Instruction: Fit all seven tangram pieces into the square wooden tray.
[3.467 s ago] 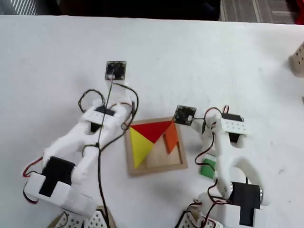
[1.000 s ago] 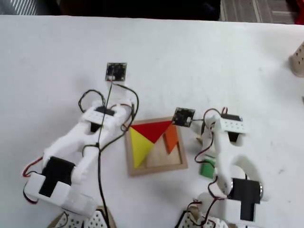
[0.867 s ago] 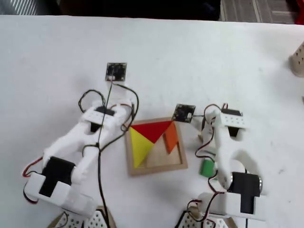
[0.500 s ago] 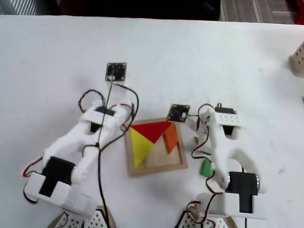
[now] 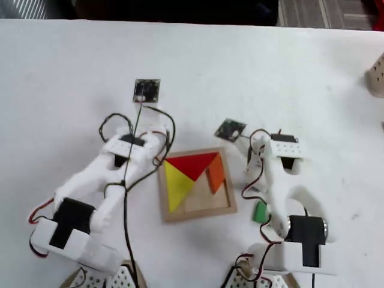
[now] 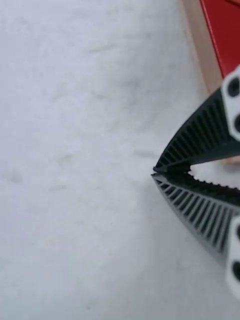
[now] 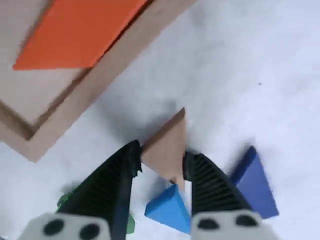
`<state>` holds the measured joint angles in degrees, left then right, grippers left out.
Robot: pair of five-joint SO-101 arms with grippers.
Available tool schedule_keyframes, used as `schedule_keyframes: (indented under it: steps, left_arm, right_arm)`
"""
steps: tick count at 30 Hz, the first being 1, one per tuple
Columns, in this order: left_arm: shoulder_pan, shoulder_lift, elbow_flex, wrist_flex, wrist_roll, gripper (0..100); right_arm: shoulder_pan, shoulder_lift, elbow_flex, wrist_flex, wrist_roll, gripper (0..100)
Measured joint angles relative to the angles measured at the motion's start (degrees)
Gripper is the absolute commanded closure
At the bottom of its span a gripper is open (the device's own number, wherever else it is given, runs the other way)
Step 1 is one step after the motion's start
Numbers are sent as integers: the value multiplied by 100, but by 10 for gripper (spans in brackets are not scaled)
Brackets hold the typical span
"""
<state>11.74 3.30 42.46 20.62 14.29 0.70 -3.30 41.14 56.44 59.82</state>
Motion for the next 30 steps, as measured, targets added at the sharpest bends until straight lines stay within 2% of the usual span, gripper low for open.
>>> schedule_keyframes:
  steps: [3, 9, 13, 19, 26, 30]
  left_arm:
    - [0, 0, 0, 0, 0, 976]
    - [0, 0, 0, 0, 0, 976]
    - [-79, 0, 0, 0, 149, 976]
    - [-387, 0, -26, 0, 369, 976]
    - [-607, 0, -123, 0, 686, 977]
    - [-615, 0, -123, 0, 712, 977]
  right_arm:
    - [-9, 0, -273, 176, -818, 981]
    - [-237, 0, -1152, 1284, -2585, 981]
    - [-818, 0, -1336, 1793, -2963, 981]
    - [-1714, 0, -1345, 1881, -3402, 981]
    - [-2075, 0, -1345, 1820, -4158, 981]
    - [-2242, 0, -1345, 1635, -5073, 978]
